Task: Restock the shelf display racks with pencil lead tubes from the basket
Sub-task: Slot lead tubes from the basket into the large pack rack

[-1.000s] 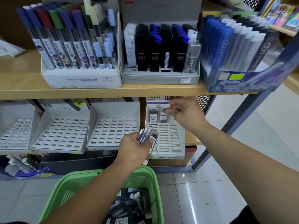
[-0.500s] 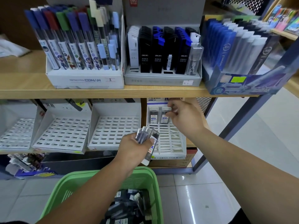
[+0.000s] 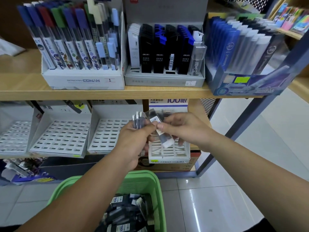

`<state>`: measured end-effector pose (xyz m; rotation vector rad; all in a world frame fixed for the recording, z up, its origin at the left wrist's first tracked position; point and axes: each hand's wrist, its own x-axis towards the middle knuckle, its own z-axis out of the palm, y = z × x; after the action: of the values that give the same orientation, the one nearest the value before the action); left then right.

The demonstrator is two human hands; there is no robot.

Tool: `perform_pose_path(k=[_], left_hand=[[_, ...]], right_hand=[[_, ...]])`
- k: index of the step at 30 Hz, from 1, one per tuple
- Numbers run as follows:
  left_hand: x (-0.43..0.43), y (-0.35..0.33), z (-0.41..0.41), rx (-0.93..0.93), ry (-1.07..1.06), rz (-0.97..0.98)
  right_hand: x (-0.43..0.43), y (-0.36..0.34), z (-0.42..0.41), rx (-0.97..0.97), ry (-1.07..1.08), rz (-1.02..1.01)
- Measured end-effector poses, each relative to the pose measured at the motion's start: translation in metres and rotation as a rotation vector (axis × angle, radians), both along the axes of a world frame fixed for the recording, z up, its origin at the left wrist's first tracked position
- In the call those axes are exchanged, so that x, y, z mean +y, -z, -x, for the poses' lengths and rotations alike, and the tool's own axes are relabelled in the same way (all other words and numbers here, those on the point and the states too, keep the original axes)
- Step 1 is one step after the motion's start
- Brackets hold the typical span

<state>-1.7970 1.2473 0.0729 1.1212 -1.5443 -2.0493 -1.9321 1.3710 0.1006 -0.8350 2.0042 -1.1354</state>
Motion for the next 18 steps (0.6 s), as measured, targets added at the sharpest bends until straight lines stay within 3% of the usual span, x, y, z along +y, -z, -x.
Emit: perform_pose_path(k=[3, 6, 9, 13, 18], left_hand=[[0.003, 0.0, 0.003, 0.034, -0.001, -0.036], [0.01, 0.003, 0.004, -0.007, 0.038, 0.029], [0.013, 0.01, 0.004, -0.091, 0.044, 0.089], [0.013, 0.01, 0.005, -0.113, 0.085, -0.04], [0.019, 0.001, 0.001, -0.205, 0.226, 0.002]], right_hand=[[0.013, 0.003, -0.002, -0.213, -0.024, -0.009], [0.022, -0.003, 0.008, -0.235, 0.176, 0.102], [0.029, -0.004, 0.024, 0.048, 0.294, 0.116], [0.028, 0.004, 0.043, 0.445, 0.303, 0.116], [0.021, 0.009, 0.05, 0.577, 0.331, 0.136]])
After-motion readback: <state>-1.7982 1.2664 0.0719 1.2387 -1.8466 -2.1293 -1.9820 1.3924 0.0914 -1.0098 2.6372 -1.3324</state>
